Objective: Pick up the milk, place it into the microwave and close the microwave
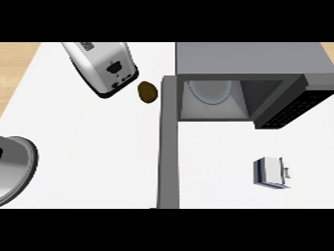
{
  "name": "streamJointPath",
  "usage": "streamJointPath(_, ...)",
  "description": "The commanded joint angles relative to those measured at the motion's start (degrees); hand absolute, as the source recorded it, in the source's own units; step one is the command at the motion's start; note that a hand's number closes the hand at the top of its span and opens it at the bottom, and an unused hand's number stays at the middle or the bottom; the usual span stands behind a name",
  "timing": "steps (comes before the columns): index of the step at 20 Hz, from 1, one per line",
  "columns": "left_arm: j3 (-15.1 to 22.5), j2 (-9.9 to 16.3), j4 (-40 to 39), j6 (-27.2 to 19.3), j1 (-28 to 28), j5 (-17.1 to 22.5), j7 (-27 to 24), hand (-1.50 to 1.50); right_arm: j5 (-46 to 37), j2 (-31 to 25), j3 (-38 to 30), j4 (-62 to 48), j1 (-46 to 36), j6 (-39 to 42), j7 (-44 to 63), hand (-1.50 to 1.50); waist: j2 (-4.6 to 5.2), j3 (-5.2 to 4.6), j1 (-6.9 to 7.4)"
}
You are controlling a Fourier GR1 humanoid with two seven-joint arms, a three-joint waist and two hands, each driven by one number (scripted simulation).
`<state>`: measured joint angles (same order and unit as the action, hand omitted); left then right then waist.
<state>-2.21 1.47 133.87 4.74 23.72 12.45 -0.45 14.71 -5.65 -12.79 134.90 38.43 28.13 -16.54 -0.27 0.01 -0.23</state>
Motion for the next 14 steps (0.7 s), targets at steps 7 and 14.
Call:
streamJointPath(7,-4.70,-0.57,-2.45,10.41,12.05,5.20,-11.03,-1.50,-12.64,5.32,2.41,-3.73,-1.13,0.65,-4.78,-1.50,0.10,-0.03,0.51)
streamJointPath(14,-6.18,-1.44,3.98,13.83,20.23,7.54,-11.99,-1.50,-19.76,5.63,5.85,-13.48,-11.15,-7.52,-4.23,-1.50,0.17,0.00,1.06)
